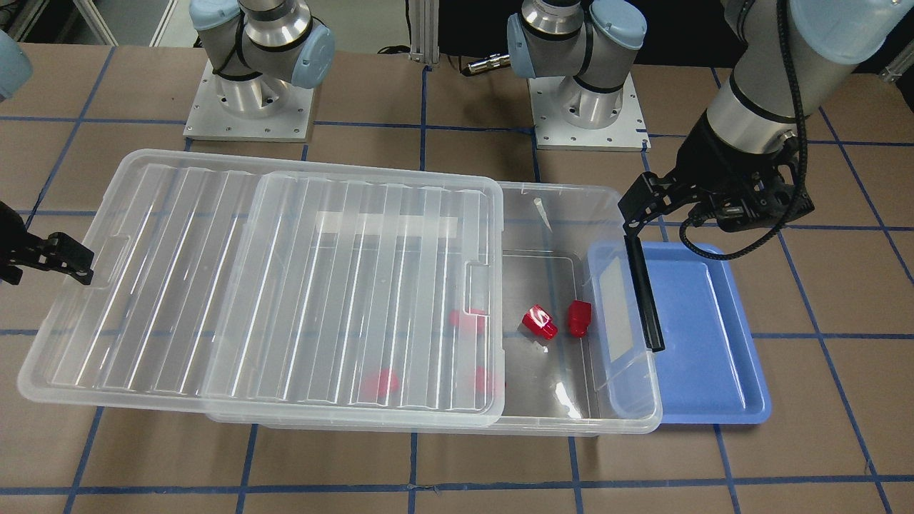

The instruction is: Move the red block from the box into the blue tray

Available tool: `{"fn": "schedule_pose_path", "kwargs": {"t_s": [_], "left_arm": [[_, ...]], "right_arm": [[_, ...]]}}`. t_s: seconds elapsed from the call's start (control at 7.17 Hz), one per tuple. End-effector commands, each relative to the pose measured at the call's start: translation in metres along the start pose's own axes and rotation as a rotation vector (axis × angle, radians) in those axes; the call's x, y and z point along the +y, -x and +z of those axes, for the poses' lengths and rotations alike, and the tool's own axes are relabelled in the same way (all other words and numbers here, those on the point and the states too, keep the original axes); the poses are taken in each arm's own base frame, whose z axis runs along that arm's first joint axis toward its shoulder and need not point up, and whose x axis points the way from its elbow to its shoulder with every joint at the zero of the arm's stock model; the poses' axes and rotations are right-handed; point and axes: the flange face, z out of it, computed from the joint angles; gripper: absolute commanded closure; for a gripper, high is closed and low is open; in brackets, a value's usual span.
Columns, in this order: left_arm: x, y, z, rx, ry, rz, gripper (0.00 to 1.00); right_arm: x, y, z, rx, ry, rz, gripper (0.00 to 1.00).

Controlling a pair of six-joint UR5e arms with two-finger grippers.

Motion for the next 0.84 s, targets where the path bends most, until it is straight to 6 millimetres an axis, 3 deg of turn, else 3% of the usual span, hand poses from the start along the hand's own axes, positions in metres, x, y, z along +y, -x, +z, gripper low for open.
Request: {"fn": "schedule_pose_path", "kwargs": {"t_s": [0.0,0.28,0.42,0.56,0.7], "left_arm": [[0.002,-0.020,0.023,-0.009,0.031,-0.022,0.00],[0.002,-0.059,0.043,-0.012,0.020,-0.060,0.00],[0.000,-0.063,0.061,-0.014,0.042,-0.090,0.00],[0.003,-0.070,0.085,-0.012,0.030,-0.115,0.09],[0.011,-0.075,0.113,-0.013,0.032,-0.131,0.09]], "right_arm": [[0.006,-0.026,0.002,-0.004,0.002,0.016,0.00],[0.008,-0.037,0.003,-0.003,0.000,-0.001,0.00],[0.007,-0.037,0.003,0.001,-0.007,-0.011,0.00],[0.008,-0.037,0.003,0.003,-0.007,-0.011,0.00],[0.008,-0.038,0.001,0.005,-0.008,-0.008,0.00]]}}
